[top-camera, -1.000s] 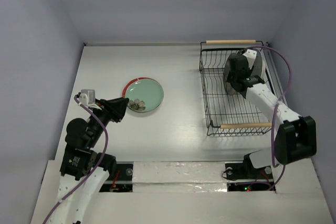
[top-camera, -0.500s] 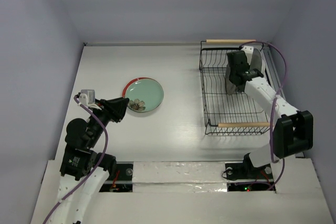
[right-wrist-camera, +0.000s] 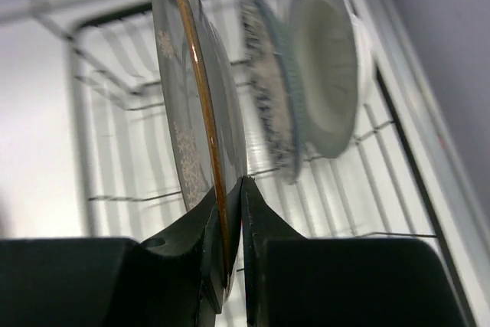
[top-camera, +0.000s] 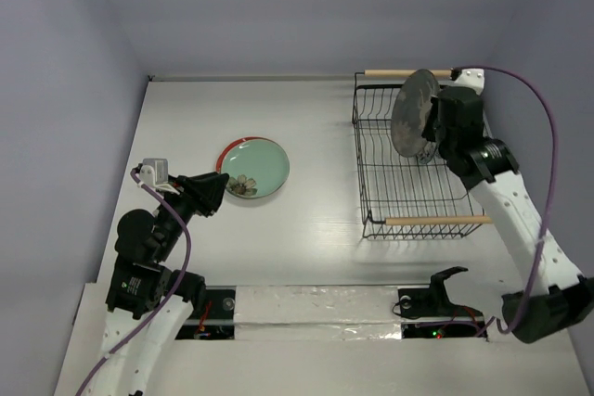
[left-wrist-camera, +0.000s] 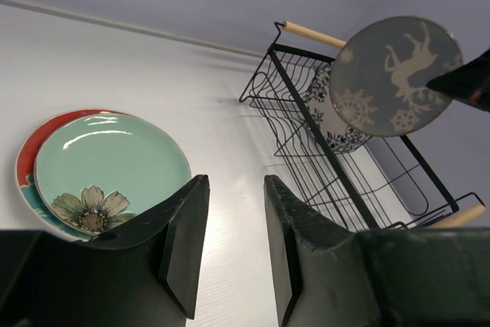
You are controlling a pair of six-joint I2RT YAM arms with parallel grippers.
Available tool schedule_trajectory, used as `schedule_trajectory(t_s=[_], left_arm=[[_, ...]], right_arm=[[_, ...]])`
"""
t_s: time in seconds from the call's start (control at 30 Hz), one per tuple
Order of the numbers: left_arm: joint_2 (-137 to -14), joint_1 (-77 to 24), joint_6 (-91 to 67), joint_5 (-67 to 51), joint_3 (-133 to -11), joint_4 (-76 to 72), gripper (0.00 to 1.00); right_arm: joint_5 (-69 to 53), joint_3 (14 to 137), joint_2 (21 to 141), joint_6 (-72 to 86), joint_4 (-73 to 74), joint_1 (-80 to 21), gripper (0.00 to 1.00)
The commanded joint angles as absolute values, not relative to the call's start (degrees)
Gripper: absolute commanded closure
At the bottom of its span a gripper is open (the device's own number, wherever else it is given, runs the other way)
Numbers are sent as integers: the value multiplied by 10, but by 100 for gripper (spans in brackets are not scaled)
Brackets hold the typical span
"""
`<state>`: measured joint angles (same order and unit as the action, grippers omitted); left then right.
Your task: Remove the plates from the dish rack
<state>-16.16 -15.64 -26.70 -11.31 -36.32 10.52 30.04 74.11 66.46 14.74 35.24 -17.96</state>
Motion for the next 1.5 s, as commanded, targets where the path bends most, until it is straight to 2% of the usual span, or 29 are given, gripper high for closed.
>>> schedule_trajectory(t_s=[0.0,0.13,0.17,0.23,0.33,0.43,0.6,0.87,1.13,1.27,1.47], left_arm=[[-157,-153,-266,-111,-360,81,68],[-159,-148,-266,-111,-360,82,64],[-159,-148,-266,-110,-361,82,60],[-160,-148,-266,-111,-360,82,56],[-160,-148,-267,-105,-361,83,47],[-160,-148,-267,-107,-362,83,43],[-159,-142,-267,-107,-361,83,43],[-157,-142,-266,-110,-360,83,43],[-156,-142,-267,-113,-360,81,43],[-156,-142,-267,-113,-360,81,43],[-155,-142,-266,-112,-360,81,43]], right_arm=[[173,776,599,188,224,-200,100],[147,744,590,224,147,-283,100],[142,728,599,234,130,-309,100],[76,706,614,281,52,-315,100],[-19,672,667,353,-60,-336,100],[-32,692,746,387,-104,-380,100],[-83,703,859,484,-212,-415,100],[-97,713,1016,573,-279,-434,100],[-98,696,1081,615,-311,-439,98],[-95,684,1092,620,-315,-439,91],[-80,663,1093,599,-277,-439,60]])
